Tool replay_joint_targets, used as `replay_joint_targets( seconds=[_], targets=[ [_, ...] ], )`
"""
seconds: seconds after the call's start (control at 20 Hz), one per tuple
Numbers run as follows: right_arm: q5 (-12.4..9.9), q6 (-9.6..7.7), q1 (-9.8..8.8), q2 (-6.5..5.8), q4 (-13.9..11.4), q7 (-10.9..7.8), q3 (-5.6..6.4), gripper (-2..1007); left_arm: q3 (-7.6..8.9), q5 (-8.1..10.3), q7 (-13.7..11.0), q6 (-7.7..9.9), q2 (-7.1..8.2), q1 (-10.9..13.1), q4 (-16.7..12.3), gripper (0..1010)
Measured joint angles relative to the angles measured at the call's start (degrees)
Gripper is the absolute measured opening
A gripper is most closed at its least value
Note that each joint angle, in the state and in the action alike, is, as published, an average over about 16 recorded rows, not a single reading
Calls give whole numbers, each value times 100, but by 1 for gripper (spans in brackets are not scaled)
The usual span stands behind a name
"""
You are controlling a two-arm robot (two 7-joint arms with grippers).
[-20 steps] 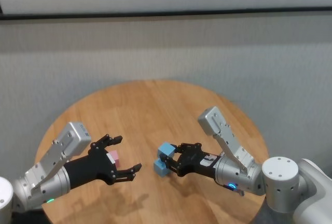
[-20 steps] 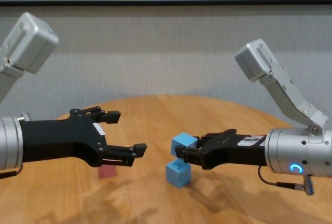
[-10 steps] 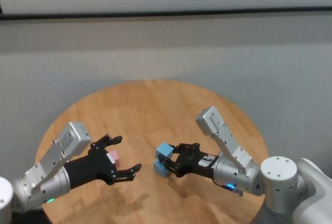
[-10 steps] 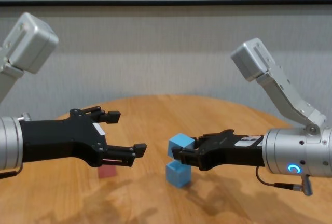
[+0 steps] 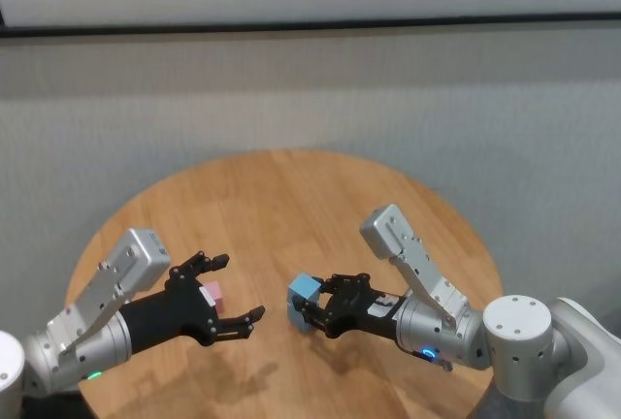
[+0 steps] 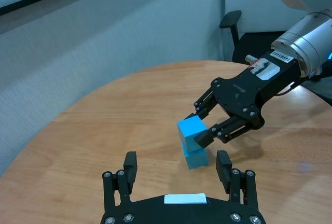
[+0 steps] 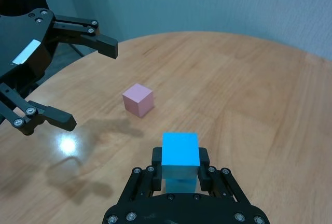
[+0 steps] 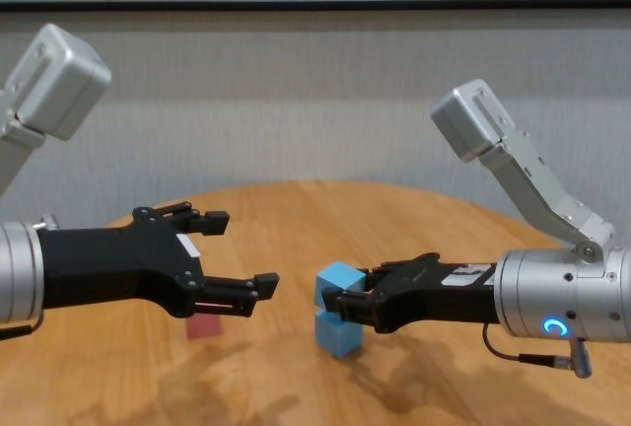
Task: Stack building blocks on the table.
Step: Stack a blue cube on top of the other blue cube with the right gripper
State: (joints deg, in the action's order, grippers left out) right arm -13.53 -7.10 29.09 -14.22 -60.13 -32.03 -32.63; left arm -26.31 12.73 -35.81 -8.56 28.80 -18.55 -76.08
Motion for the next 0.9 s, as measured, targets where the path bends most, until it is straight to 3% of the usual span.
replay_joint_targets(
  seconds=[0.9],
  targets=[
    [65,-85,36,50,78,65,-32,372,0,0,0,0,0,0,0,1000]
  ],
)
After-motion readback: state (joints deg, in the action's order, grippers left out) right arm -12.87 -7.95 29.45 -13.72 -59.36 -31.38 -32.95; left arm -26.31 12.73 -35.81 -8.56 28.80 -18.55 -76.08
